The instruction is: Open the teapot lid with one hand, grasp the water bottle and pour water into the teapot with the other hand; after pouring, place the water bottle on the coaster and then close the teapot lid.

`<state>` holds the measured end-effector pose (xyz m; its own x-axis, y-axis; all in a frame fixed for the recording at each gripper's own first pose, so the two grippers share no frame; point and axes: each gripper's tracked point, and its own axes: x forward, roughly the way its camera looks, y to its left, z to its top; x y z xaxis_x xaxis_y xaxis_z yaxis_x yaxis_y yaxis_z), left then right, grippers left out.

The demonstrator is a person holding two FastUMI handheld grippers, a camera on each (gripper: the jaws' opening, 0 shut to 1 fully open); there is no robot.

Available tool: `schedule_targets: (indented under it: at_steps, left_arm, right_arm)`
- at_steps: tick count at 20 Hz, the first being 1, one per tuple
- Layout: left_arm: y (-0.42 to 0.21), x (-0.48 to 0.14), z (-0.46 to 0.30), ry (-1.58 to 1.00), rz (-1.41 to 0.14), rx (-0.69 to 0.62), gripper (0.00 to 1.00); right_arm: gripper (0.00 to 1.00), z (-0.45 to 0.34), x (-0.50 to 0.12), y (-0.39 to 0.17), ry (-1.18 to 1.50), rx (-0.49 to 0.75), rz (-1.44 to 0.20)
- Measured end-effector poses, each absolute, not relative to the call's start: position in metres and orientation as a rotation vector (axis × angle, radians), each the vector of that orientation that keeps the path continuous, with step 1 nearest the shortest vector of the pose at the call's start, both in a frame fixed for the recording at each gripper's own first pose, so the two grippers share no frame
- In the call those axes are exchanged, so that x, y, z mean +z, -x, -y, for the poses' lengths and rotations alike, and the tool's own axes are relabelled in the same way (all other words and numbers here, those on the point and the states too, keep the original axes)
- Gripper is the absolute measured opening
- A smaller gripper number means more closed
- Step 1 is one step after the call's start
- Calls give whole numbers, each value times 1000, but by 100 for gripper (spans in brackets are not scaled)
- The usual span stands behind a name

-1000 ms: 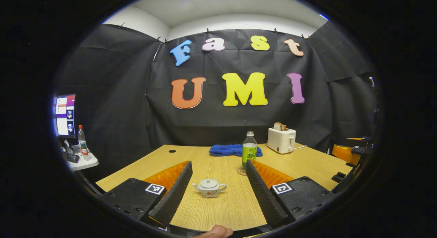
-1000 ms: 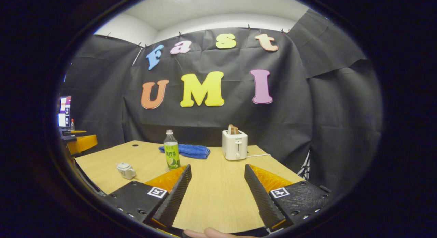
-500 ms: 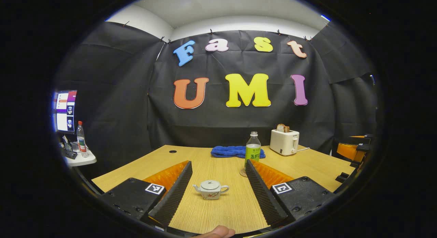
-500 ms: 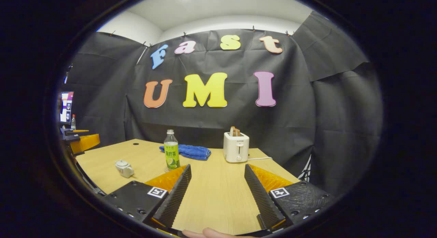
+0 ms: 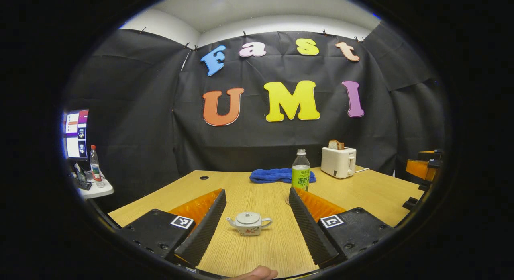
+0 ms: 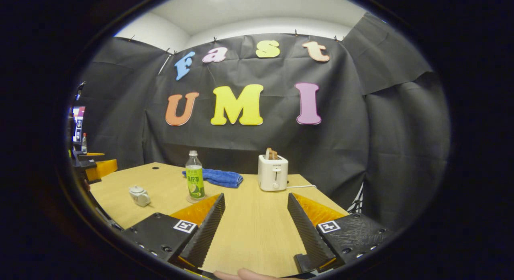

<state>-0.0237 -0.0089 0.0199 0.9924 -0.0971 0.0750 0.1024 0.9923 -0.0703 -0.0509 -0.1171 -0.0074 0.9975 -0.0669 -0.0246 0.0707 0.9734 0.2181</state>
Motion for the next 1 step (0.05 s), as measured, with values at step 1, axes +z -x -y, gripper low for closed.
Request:
schedule_targets:
  at_steps: [1]
  left_arm:
    - [23, 22, 9, 74, 74, -97, 99]
  right_arm:
    - [94, 119, -7, 49, -223, -68, -18]
